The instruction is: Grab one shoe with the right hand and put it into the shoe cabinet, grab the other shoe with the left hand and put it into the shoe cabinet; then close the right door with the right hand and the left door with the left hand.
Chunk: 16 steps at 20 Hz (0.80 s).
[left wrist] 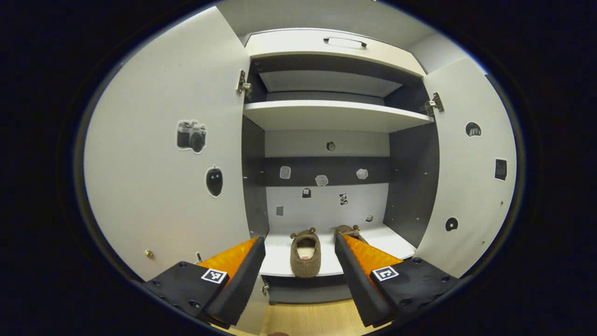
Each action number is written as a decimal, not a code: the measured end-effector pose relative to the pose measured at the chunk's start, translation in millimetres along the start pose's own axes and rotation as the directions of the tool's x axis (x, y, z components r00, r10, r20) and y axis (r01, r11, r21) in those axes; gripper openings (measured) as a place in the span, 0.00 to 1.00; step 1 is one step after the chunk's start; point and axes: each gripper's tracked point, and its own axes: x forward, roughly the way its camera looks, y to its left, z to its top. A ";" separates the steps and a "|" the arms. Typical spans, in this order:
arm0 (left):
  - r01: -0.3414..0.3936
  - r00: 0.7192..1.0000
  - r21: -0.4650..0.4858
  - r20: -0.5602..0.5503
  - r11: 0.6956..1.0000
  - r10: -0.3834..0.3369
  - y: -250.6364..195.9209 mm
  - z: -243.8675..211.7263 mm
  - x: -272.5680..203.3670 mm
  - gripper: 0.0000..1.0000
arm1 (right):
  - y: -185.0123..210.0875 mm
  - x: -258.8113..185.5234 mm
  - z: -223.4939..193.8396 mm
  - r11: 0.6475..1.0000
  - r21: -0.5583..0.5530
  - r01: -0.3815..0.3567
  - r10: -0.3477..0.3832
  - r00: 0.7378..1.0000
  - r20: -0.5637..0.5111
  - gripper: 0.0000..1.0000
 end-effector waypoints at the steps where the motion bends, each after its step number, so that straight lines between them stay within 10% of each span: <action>1: -0.005 1.000 -0.002 0.011 1.000 0.005 2.1 1.1 -11.8 0.99 | -8.9 4.5 -3.5 1.000 -0.004 0.008 -0.008 1.000 -0.002 0.92; 16: -0.112 0.991 -0.047 0.073 0.993 0.116 62.7 -21.8 -150.8 0.99 | -59.6 104.9 -52.7 0.999 0.017 0.031 -0.031 0.998 -0.048 0.93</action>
